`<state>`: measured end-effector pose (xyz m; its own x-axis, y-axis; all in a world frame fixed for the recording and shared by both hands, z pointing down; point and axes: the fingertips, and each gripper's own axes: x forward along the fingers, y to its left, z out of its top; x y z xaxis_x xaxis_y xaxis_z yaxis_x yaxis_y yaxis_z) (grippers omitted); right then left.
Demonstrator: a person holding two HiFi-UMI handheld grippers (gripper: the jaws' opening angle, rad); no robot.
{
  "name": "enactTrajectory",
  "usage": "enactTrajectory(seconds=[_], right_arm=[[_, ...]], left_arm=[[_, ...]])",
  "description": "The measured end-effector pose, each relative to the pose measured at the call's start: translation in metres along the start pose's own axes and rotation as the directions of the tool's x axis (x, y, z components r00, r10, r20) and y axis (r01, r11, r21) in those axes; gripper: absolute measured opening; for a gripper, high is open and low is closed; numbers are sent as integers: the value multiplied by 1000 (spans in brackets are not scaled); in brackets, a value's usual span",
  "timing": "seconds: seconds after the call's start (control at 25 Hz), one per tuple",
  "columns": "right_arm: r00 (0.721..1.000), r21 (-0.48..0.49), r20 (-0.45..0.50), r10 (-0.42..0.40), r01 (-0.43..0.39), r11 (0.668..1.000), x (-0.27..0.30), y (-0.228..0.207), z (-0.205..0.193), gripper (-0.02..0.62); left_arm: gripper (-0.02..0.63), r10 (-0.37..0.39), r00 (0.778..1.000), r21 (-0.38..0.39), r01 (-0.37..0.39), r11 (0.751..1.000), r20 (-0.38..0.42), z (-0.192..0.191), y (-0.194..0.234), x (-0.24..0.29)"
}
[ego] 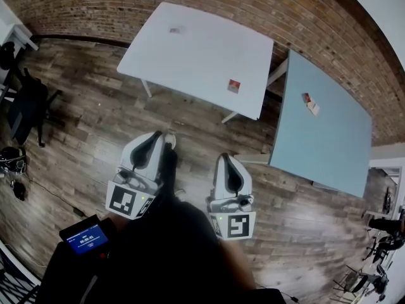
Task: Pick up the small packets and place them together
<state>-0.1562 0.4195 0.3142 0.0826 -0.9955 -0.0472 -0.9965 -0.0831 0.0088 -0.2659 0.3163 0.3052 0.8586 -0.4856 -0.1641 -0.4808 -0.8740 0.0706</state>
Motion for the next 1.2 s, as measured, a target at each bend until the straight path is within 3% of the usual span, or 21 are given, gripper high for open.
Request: enactTrajectory(seconds=[0.36,0.6,0.72,0.92,1.2], right_arm=[[993,-26,-83,-85,83,996,102,-61,-14,3],[984,-68,-106,-145,138,988,170,-98,-17,3],[978,-74,-121,-169,161,984,189,-114,-22,3],[955,-61,-213,-205,197,979,205,-150,-52,3],[940,-70,-288,-182,169,983,224,-195,-88,3]], left_arm=[[0,-125,992,-41,124,991,-12,-8,40,119],[0,-209,978,18,209,978,-19,-13,77,188],[0,-241,970,-8,241,970,-27,-18,90,213],[0,-234,971,-50,231,972,-53,-29,106,241],[0,-171,984,-66,167,984,-58,-37,112,280]])
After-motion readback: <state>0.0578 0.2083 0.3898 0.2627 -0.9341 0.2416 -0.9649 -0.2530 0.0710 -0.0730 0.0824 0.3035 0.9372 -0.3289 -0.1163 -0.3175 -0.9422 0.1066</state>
